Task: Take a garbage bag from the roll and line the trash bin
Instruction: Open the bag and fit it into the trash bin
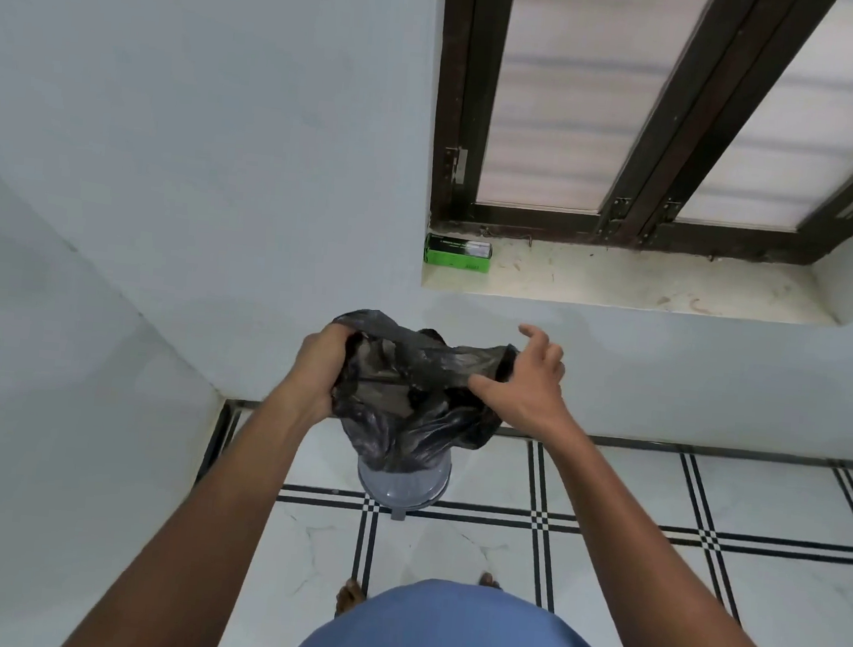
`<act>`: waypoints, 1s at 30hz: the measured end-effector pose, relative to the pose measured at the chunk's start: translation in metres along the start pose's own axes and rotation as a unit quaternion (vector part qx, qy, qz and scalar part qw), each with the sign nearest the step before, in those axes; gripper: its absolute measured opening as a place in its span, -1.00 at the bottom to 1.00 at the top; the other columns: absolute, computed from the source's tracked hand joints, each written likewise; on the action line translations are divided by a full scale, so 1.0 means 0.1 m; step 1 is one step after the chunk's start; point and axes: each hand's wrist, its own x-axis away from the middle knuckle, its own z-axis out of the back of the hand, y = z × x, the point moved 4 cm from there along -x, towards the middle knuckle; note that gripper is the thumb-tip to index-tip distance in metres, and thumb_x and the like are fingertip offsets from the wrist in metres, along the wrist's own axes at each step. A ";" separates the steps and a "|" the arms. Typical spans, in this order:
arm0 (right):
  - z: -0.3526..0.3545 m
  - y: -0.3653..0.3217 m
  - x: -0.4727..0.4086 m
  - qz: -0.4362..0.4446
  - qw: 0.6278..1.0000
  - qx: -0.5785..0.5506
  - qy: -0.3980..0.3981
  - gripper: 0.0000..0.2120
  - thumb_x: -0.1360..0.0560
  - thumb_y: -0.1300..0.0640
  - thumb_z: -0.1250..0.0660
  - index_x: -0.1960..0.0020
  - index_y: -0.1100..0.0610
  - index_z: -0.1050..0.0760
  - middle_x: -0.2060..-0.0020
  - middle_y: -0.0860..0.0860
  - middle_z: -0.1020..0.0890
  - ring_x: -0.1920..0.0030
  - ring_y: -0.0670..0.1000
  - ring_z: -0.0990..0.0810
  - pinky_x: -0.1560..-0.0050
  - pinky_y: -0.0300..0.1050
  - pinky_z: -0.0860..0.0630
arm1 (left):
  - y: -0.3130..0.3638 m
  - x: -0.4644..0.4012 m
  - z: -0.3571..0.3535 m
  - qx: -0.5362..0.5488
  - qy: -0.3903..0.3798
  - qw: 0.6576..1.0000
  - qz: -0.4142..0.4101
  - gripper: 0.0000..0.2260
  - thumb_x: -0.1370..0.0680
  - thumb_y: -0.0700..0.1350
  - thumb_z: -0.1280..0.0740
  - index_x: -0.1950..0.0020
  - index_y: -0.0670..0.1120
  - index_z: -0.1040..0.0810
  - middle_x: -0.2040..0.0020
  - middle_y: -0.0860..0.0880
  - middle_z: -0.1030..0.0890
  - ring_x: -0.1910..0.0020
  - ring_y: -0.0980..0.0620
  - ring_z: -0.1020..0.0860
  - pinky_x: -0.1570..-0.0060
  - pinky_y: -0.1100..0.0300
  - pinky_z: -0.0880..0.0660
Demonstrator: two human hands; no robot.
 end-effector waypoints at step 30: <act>-0.10 0.61 -0.19 -0.164 0.829 -0.498 -0.193 -0.69 -0.57 0.02 -0.37 -0.05 0.25 -0.72 -0.04 0.21 -0.70 0.08 0.19 -0.73 -0.14 0.10 -0.69 | -0.34 -0.04 0.68 0.052 -0.201 0.976 0.067 -0.40 -0.57 0.05 -0.55 -0.53 -0.20 -0.58 -0.40 -0.24 -0.65 -0.36 -0.27 -0.64 -0.49 -0.21 -0.51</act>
